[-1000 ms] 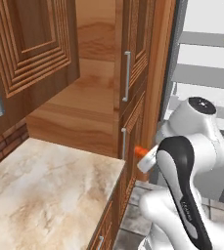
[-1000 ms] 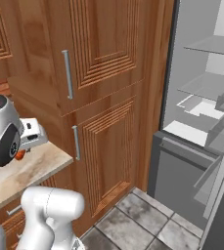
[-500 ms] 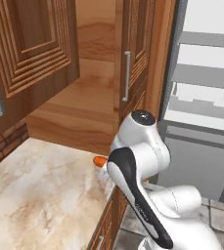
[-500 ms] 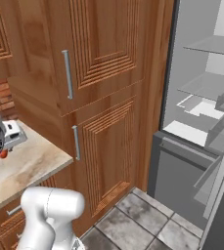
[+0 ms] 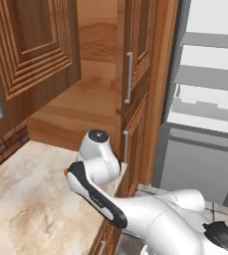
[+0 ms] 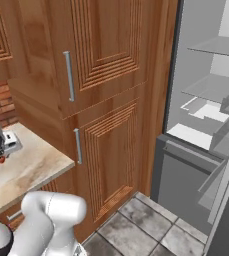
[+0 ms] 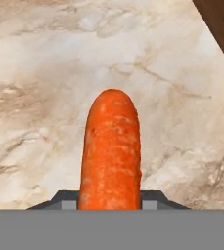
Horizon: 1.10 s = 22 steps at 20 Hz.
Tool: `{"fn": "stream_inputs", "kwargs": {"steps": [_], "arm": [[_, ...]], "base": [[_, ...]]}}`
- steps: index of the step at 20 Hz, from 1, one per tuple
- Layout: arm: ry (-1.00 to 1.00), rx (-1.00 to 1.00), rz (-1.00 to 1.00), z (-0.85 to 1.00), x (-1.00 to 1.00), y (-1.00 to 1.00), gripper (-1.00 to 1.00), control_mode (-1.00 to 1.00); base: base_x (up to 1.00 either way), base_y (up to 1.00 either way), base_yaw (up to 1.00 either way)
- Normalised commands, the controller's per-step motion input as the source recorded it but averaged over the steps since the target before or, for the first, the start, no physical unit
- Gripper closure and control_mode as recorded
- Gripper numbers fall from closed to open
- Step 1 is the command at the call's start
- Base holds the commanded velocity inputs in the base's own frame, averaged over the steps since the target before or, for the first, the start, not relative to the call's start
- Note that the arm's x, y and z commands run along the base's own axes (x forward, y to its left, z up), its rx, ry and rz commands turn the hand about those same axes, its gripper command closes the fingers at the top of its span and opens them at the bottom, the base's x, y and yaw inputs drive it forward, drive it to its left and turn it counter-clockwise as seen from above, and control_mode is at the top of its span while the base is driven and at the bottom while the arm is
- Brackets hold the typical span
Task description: Open the fridge, remove the banana, carrot, and fish, and place them on any counter.
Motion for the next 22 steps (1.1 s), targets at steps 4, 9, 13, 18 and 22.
{"fn": "stream_inputs", "kwargs": {"steps": [4, 9, 13, 18, 22], "arm": [[-0.07, 0.0, 0.0, -0.73, 0.56, 0.69, 1.0, -1.0], [-0.03, 0.0, 0.0, -0.33, 0.41, 0.37, 1.0, -1.0], [0.02, -0.05, -0.03, -0.26, 0.52, 0.38, -1.0, -1.0], [0.09, -0.08, -0.06, -0.19, 0.53, 0.44, -1.0, -1.0], [0.12, -0.07, -0.08, -0.04, 0.36, 0.3, -1.0, -1.0]], "base": [[0.0, 0.0, 0.0], [0.0, 0.0, 0.0], [0.0, 0.0, 0.0], [0.0, 0.0, 0.0], [0.0, 0.0, 0.0]]}}
